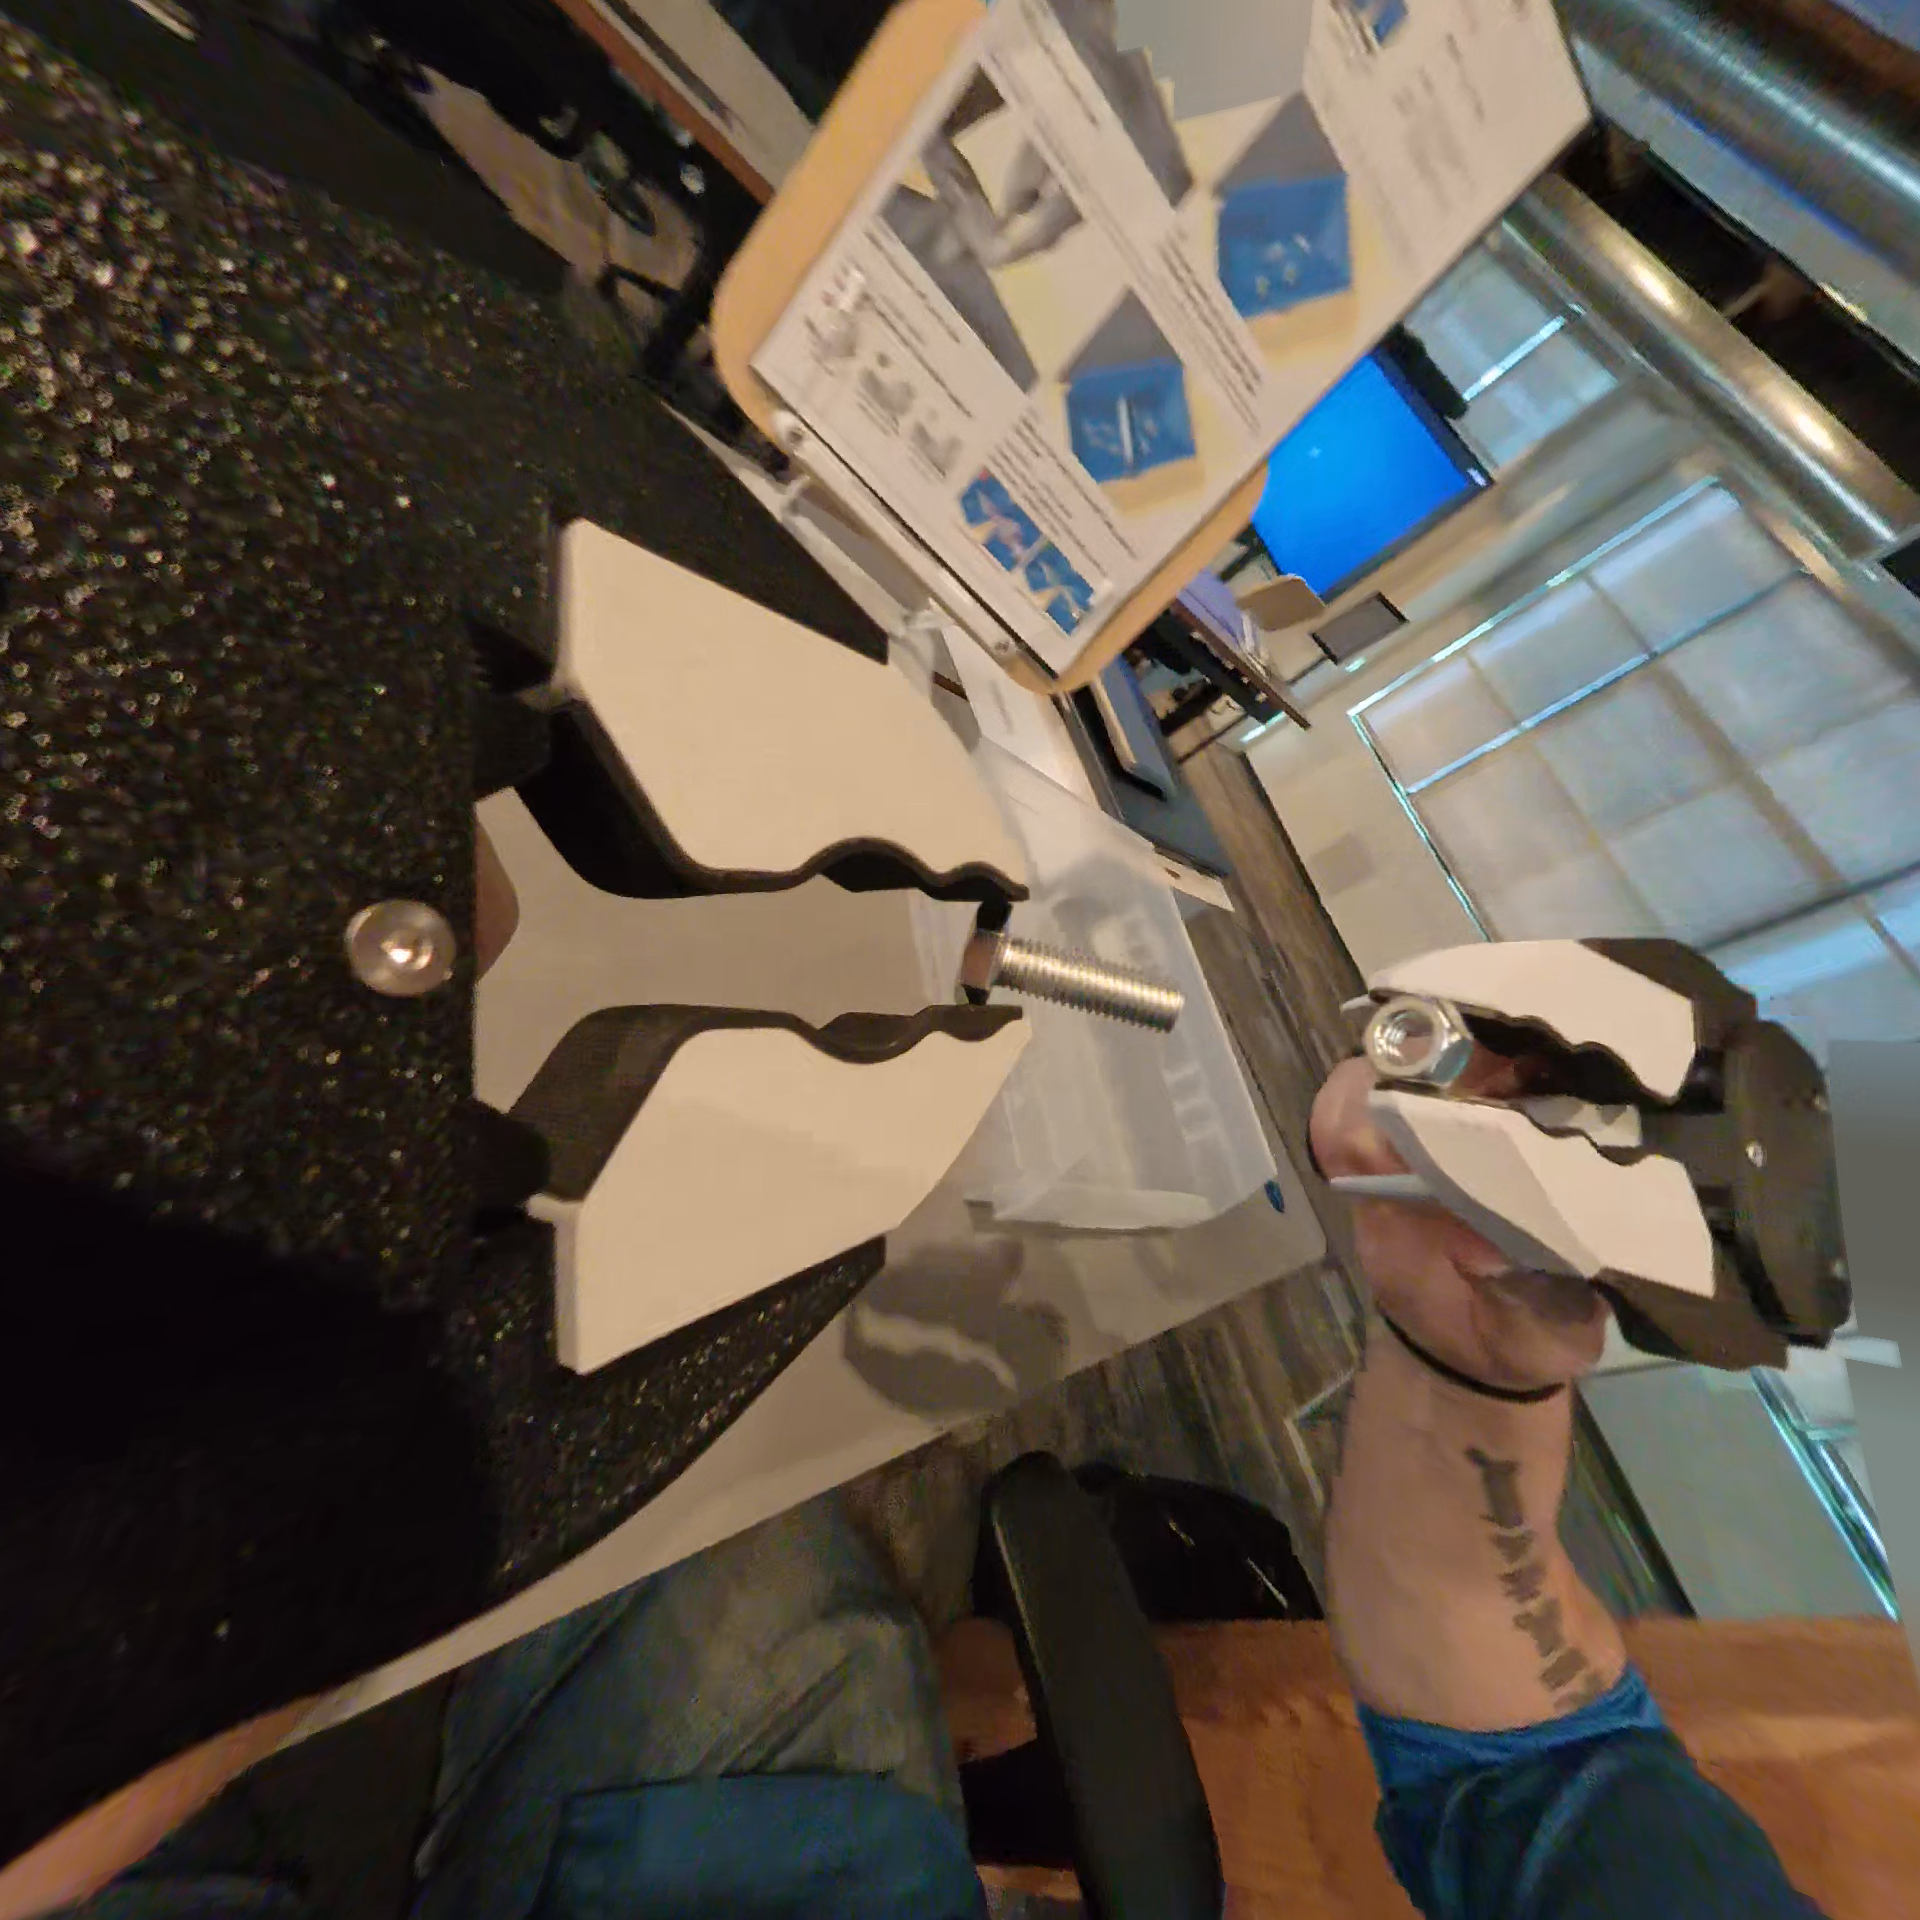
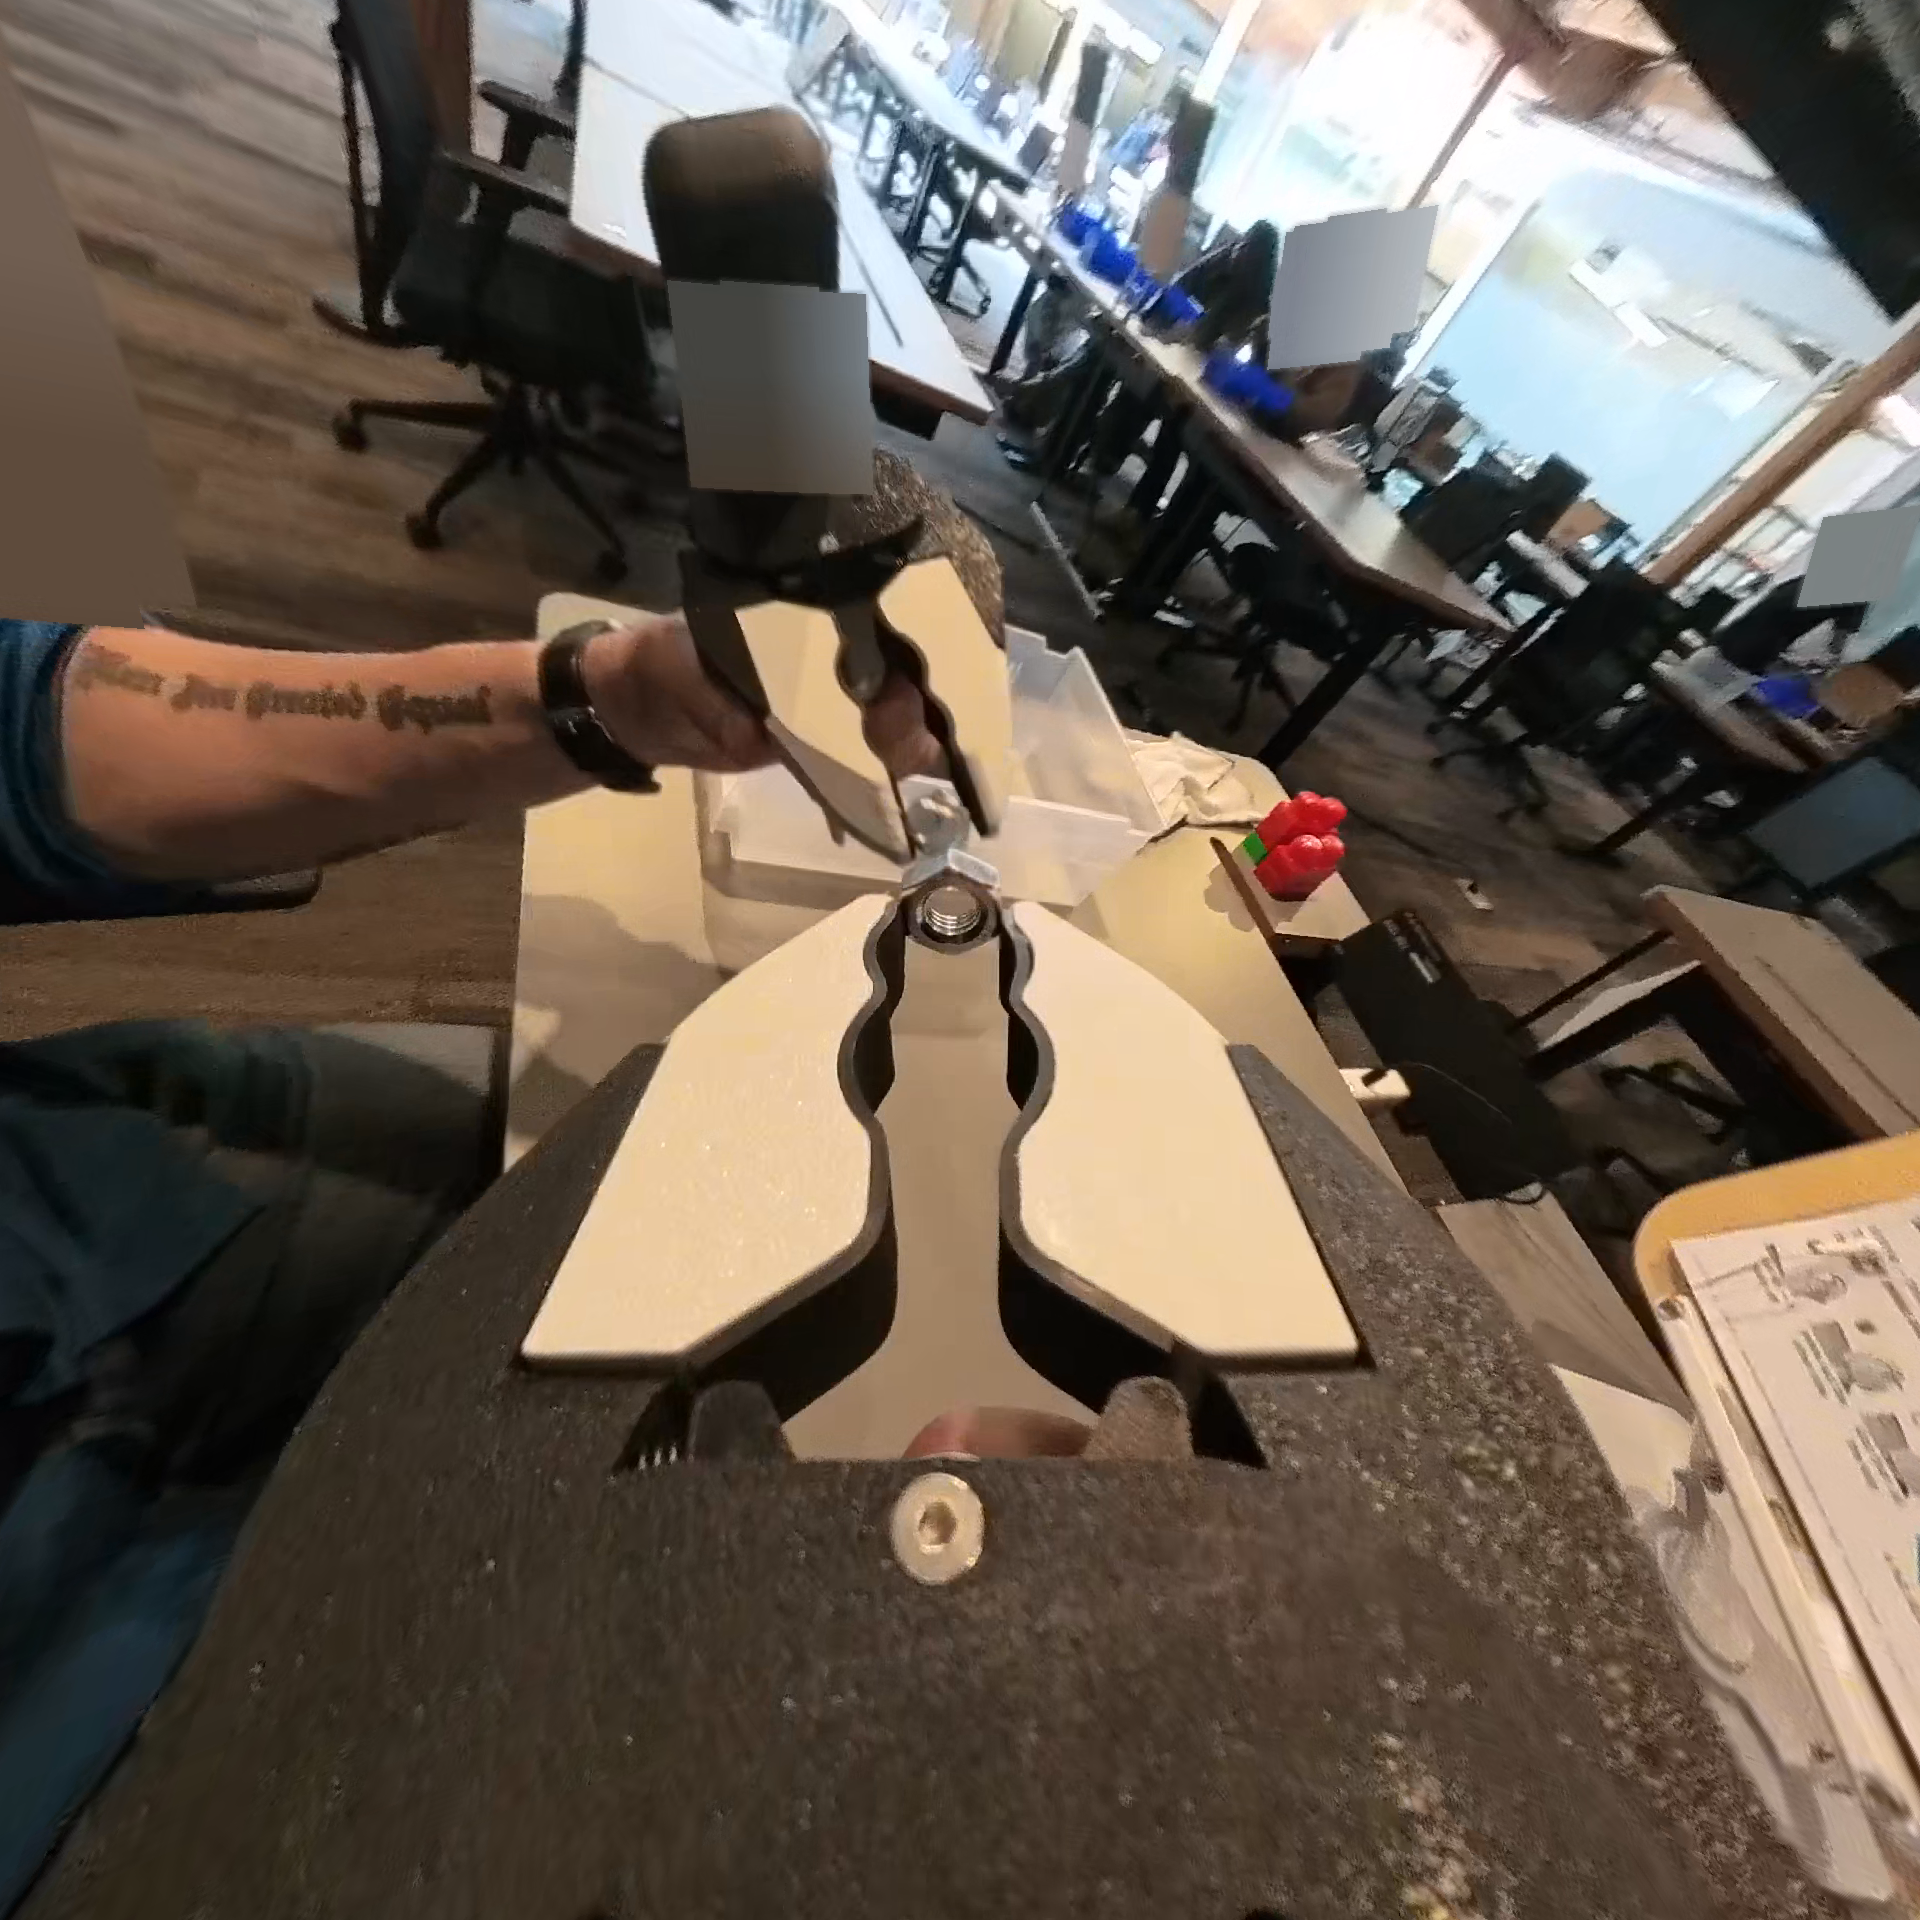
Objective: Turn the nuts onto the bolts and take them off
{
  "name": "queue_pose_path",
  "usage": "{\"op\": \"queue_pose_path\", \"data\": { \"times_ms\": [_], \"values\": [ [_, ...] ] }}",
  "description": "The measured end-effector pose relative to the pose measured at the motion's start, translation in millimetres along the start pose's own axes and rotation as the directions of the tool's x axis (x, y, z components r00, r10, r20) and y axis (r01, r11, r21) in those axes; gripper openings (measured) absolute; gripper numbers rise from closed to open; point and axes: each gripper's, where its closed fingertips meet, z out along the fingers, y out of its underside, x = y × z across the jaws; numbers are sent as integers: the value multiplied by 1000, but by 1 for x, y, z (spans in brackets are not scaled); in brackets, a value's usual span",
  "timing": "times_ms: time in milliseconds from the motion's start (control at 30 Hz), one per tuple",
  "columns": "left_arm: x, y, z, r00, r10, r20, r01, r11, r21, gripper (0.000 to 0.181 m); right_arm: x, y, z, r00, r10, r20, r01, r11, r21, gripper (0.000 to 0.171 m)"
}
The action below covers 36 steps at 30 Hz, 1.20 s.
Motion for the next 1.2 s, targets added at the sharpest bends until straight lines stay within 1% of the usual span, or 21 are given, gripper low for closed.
{"op": "queue_pose_path", "data": {
  "times_ms": [100,167,333,400,500,667,933,1100,1200],
  "values": [
    [10,3,32,999,9,-50,-8,1000,11,18,-9,9,-14,998,5,-67,-3,999,32,16],
    [16,7,48,997,11,-81,-10,1000,13,18,-11,19,-22,995,37,-97,-34,999,37,17],
    [23,23,72,987,-24,-160,26,1000,7,18,-7,48,-30,977,157,-143,-150,987,58,16],
    [27,28,73,981,-40,-192,44,999,18,18,-8,56,-29,970,184,-157,-177,982,61,17],
    [32,32,70,971,-57,-234,69,997,47,18,-12,65,-26,970,160,-182,-156,987,40,16],
    [34,52,71,967,-83,-243,85,996,-1,17,-15,77,-15,975,124,-186,-128,992,-12,16],
    [29,71,73,977,-64,-204,50,996,-73,17,-13,107,11,981,79,-175,-109,979,-170,17],
    [25,83,66,984,-26,-174,2,990,-139,17,-11,121,25,987,71,-146,-107,961,-255,17],
    [24,94,62,988,5,-157,-37,979,-202,17,-9,131,36,992,55,-117,-89,947,-309,17]
  ]
}}
